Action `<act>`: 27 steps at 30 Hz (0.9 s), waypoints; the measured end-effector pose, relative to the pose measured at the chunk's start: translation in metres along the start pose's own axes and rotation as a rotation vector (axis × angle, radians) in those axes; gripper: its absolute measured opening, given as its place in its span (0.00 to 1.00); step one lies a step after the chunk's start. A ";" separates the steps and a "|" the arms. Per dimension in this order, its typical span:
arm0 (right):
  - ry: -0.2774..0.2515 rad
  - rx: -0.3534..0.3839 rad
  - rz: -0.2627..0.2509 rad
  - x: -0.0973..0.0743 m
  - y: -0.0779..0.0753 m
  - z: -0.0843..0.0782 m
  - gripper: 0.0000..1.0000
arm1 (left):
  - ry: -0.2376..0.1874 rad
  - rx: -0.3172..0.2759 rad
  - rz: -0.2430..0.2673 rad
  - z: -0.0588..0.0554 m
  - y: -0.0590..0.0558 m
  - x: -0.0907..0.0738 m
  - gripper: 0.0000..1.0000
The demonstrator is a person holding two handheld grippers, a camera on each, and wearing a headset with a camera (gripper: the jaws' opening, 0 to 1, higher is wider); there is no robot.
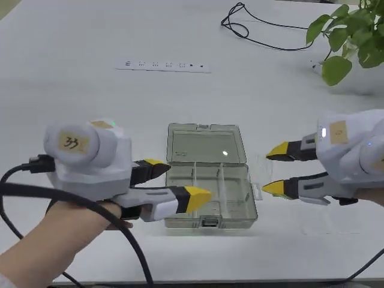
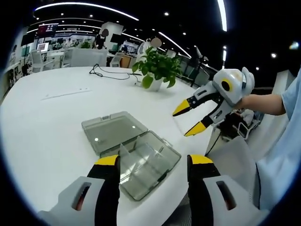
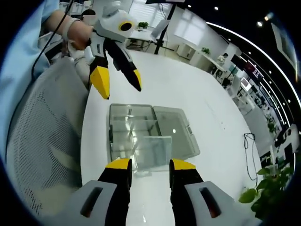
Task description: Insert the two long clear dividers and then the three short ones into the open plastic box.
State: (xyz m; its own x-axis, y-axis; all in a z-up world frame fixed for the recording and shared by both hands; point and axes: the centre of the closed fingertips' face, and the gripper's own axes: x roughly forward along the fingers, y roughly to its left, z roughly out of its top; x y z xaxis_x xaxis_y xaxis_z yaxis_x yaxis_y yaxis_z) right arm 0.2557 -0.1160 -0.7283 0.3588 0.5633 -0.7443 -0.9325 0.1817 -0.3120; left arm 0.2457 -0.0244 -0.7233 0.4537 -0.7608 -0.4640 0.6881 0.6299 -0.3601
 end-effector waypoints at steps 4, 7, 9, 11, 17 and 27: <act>-0.015 -0.093 -0.002 0.005 0.001 0.023 0.32 | 0.008 -0.098 -0.044 0.007 -0.007 0.005 0.51; -0.006 -0.142 -0.004 0.009 0.002 0.032 0.32 | -0.012 -0.191 -0.072 0.015 -0.007 0.007 0.46; 0.001 -0.181 -0.009 0.011 0.002 0.039 0.32 | -0.019 -0.222 -0.087 0.019 -0.007 0.007 0.41; 0.005 -0.206 -0.008 0.013 0.003 0.044 0.32 | -0.020 -0.248 -0.095 0.020 -0.007 0.006 0.36; 0.016 -0.270 0.002 0.020 0.008 0.053 0.32 | -0.048 -0.327 -0.134 0.023 -0.012 0.005 0.26; 0.000 -0.295 0.025 0.030 0.016 0.068 0.32 | -0.068 -0.406 -0.138 0.016 -0.009 0.006 0.16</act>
State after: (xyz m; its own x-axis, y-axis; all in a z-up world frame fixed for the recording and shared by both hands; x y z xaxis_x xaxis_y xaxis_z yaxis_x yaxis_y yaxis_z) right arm 0.2485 -0.0415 -0.7153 0.3359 0.5650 -0.7536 -0.8890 -0.0743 -0.4519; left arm 0.2511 -0.0374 -0.7095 0.4184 -0.8422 -0.3401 0.4723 0.5216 -0.7106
